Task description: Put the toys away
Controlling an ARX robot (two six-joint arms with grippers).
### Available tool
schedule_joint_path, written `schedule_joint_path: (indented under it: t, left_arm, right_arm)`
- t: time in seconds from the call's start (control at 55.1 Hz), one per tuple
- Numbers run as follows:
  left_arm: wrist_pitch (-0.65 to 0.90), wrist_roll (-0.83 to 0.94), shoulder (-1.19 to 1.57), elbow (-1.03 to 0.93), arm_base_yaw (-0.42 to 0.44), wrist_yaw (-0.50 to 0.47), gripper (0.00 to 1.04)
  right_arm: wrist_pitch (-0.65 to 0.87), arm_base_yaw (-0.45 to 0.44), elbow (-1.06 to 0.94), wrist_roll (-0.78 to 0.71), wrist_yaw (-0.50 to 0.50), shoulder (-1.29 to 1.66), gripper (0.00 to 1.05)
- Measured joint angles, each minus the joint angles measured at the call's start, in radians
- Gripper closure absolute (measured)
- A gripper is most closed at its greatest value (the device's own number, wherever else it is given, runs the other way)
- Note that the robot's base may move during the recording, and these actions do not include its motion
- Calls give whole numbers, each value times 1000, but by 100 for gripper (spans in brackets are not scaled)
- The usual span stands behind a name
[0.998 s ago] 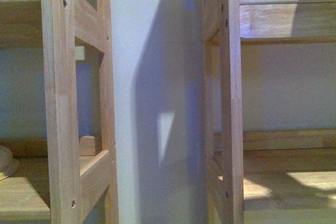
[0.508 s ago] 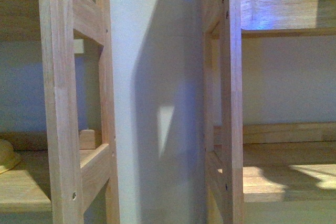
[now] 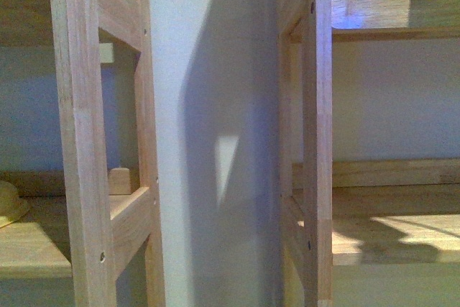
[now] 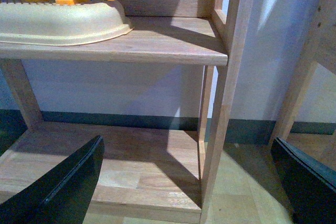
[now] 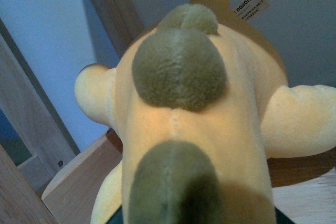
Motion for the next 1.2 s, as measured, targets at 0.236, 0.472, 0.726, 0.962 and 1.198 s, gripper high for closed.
schedule_joint_path:
  t: [0.236,0.472,0.726,0.962,1.198]
  left_arm:
    - [0,0,0,0,0,0,6]
    - [0,0,0,0,0,0,6]
    - [0,0,0,0,0,0,6]
    - [0,0,0,0,0,0,6]
    - [0,0,0,0,0,0,6]
  right_arm:
    - [19,2,-49,-94,84,-43,34]
    - [90,25,-119,-241,212,-124,6]
    - [292,92,-346,-481,333,-328,7]
    - [439,119,-731,-623,423,-671,7]
    - [363,85,-1109,-645,417,-1051,7]
